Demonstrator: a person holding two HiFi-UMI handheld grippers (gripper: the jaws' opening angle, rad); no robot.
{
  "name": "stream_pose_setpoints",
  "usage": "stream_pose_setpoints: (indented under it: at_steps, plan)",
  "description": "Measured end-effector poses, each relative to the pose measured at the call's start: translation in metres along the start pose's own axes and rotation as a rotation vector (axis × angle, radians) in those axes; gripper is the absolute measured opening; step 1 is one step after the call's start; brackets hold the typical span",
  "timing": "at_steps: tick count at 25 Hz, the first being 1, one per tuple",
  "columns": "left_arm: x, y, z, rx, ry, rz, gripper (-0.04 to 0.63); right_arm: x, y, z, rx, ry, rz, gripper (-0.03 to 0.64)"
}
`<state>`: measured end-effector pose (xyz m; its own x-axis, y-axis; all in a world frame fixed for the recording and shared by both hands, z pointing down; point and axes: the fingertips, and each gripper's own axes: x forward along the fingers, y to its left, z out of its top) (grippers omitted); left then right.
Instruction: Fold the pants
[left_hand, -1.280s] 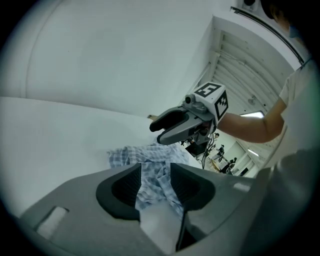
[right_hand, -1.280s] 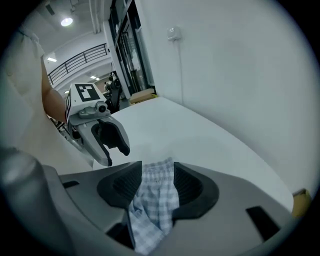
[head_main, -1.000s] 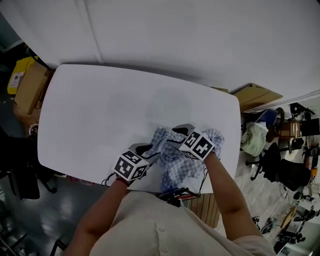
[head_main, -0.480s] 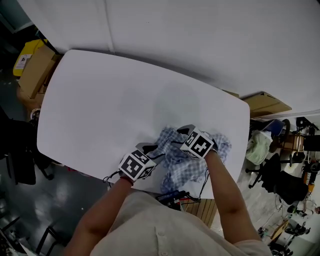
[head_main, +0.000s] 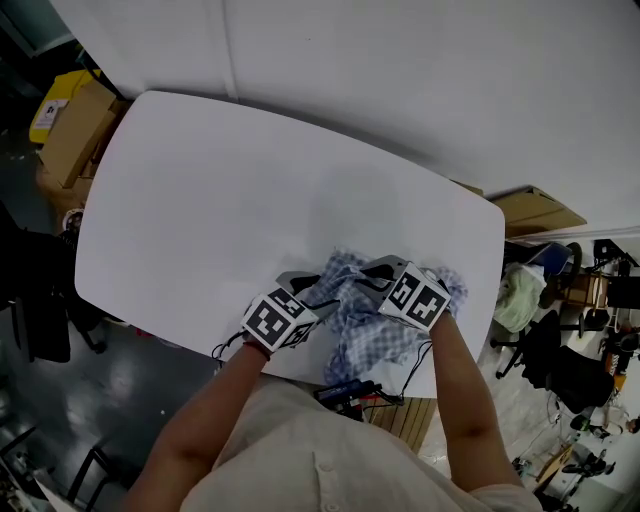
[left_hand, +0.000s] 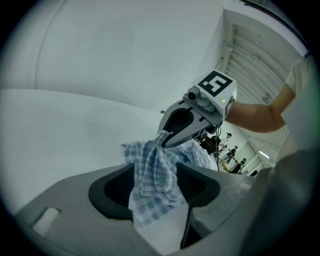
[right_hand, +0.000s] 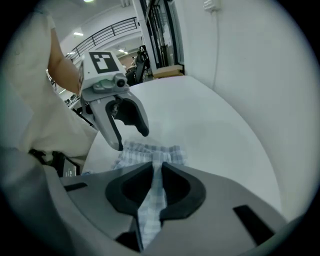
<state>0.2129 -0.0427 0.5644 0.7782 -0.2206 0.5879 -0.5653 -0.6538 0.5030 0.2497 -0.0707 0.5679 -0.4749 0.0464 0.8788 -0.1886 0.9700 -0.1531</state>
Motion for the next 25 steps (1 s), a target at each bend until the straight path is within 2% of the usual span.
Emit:
stream_pose_setpoints:
  at_steps: [3,5,8,11,15,16,17,18,19,21,23,25]
  plan:
    - [0.008,-0.003,0.007,0.054,0.005,-0.032,0.305,-0.016,0.008,0.009,-0.063,-0.037,-0.016,0.061]
    - [0.014,-0.005,0.011,0.085,0.016,-0.06,0.328,-0.024,0.012,0.014,-0.109,-0.052,-0.027,0.061]
    - [0.023,-0.011,0.014,0.113,0.028,-0.116,0.339,-0.029,0.017,0.019,-0.155,-0.065,-0.026,0.062]
    - [0.029,-0.014,0.02,0.106,0.03,-0.181,0.339,-0.03,0.02,0.022,-0.192,-0.08,-0.02,0.062]
    - [0.035,-0.019,0.018,0.104,0.083,-0.271,0.337,-0.035,0.024,0.028,-0.236,-0.133,-0.01,0.062]
    - [0.035,-0.02,0.017,0.103,0.098,-0.287,0.324,-0.037,0.024,0.03,-0.242,-0.146,-0.011,0.061]
    - [0.034,-0.02,0.017,0.101,0.108,-0.295,0.247,-0.038,0.023,0.031,-0.246,-0.157,-0.013,0.061]
    - [0.033,-0.02,0.017,0.097,0.114,-0.297,0.142,-0.038,0.023,0.031,-0.246,-0.167,-0.016,0.061]
    - [0.032,-0.021,0.017,0.09,0.12,-0.295,0.088,-0.038,0.022,0.031,-0.241,-0.175,-0.019,0.061]
    - [0.03,-0.021,0.016,0.073,0.144,-0.28,0.075,-0.036,0.019,0.032,-0.202,-0.191,-0.023,0.063]
    - [0.024,-0.022,0.016,0.069,0.175,-0.263,0.073,-0.034,0.013,0.035,-0.11,-0.216,-0.017,0.086]
    - [0.013,-0.025,0.019,0.085,0.205,-0.252,0.072,-0.036,0.01,0.036,-0.012,-0.239,0.014,0.187]
